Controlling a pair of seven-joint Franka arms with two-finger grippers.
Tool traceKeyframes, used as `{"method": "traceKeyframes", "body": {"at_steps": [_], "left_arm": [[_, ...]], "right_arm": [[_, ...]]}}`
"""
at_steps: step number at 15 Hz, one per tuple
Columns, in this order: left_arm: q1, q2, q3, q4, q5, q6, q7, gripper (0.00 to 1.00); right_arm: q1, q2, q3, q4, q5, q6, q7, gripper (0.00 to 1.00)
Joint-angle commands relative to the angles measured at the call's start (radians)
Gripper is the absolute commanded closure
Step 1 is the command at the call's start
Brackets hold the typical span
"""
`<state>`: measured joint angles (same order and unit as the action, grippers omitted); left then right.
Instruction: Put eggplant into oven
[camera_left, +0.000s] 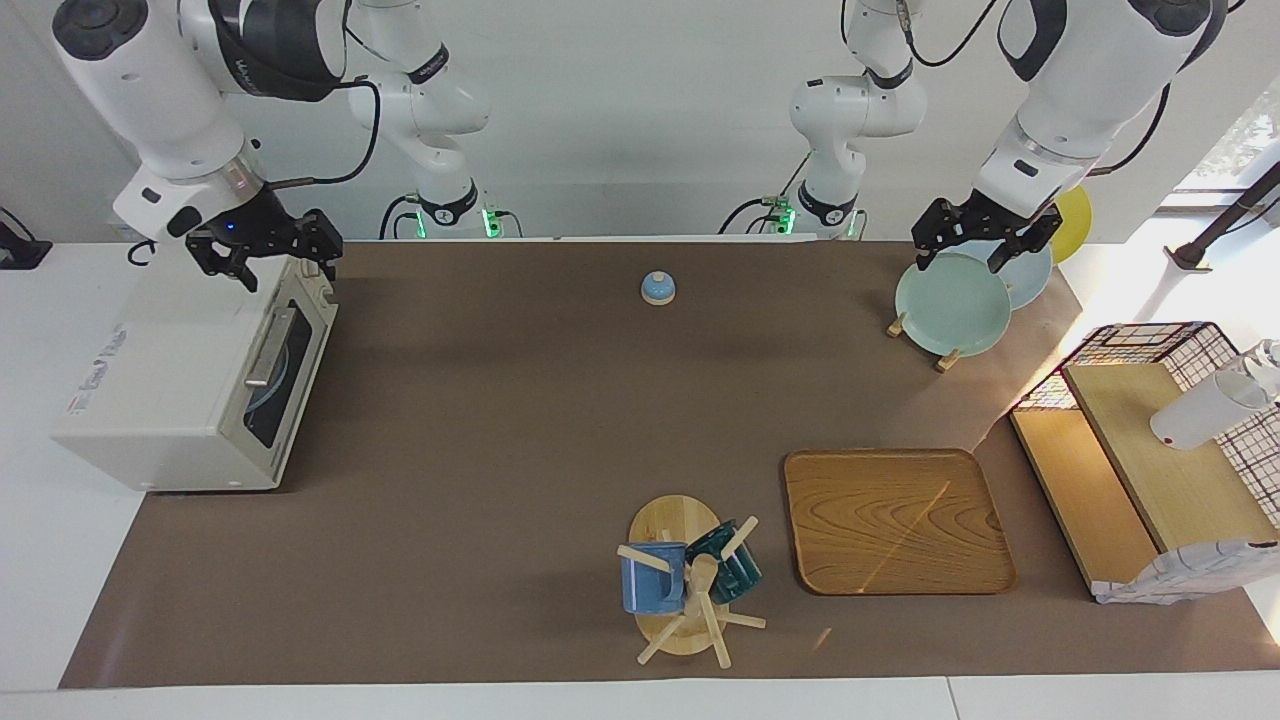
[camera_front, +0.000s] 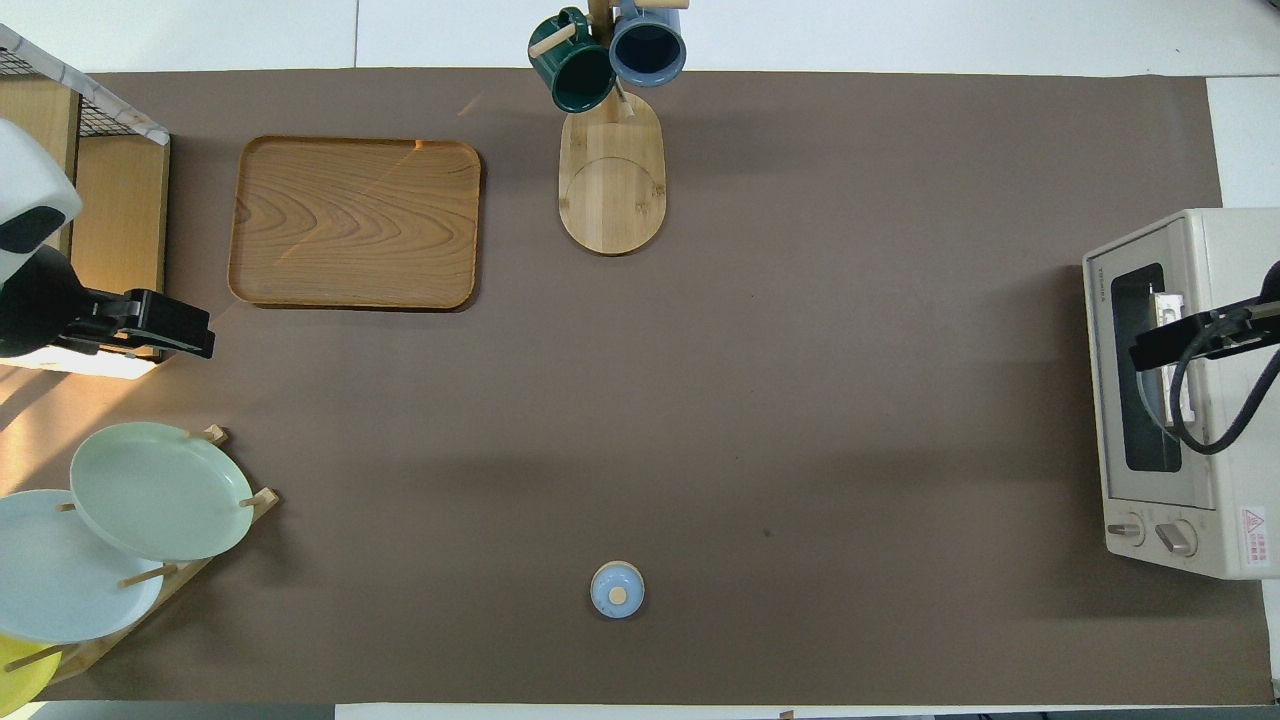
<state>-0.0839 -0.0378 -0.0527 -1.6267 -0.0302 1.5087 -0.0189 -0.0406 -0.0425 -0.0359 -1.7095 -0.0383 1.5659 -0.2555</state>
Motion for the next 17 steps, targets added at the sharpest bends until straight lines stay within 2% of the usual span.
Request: {"method": "traceKeyframes", "body": {"at_steps": [1, 8, 11, 17], "left_arm": [[0.009, 0.003, -0.001, 0.008, -0.002, -0.015, 0.007, 0.0], [0.007, 0.003, -0.001, 0.008, -0.002, -0.015, 0.007, 0.0], [0.009, 0.003, -0.001, 0.008, -0.002, -0.015, 0.007, 0.0], [0.009, 0.003, -0.001, 0.008, -0.002, -0.015, 0.007, 0.0]], "right_arm": [[-0.002, -0.019, 0.001, 0.002, 0.034, -0.012, 0.019, 0.0], [0.005, -0.03, -0.007, 0.021, 0.034, -0.047, 0.019, 0.0], [0.01, -0.025, -0.005, 0.073, 0.034, -0.095, 0.021, 0.0], [0.01, -0.028, -0.002, 0.064, 0.026, -0.093, 0.022, 0.0]]}}
